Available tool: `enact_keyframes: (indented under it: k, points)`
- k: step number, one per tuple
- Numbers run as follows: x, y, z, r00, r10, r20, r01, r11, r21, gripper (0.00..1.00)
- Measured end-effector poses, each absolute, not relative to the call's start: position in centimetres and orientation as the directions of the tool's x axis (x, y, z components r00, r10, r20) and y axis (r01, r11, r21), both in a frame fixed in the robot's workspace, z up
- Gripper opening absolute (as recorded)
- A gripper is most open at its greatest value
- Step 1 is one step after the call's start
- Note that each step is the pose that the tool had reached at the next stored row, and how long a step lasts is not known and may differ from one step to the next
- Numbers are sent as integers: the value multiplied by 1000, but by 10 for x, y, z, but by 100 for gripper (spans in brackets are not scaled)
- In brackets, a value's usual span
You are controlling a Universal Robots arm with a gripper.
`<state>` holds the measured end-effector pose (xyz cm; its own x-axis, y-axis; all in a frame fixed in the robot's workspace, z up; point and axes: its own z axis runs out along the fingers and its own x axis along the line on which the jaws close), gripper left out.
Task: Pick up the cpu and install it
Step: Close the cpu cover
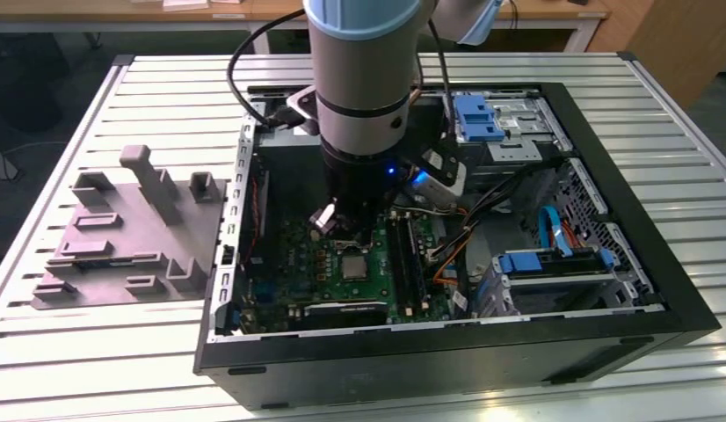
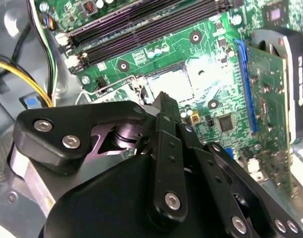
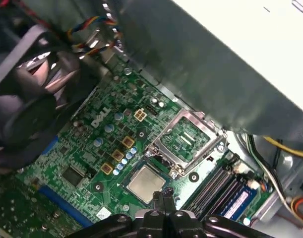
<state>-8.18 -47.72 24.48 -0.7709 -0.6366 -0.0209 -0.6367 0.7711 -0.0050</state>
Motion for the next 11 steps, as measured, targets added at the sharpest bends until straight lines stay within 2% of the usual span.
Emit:
enact_keyframes:
  k: [2, 6, 11]
  points:
    - [-79, -477, 245, -765, -644, -30, -644, 765, 5, 11]
    - [-73, -477, 245, -764, -641, -75, -646, 762, 59, 11]
    - [-71, -477, 239, -722, -688, -78, -692, 719, 62, 11]
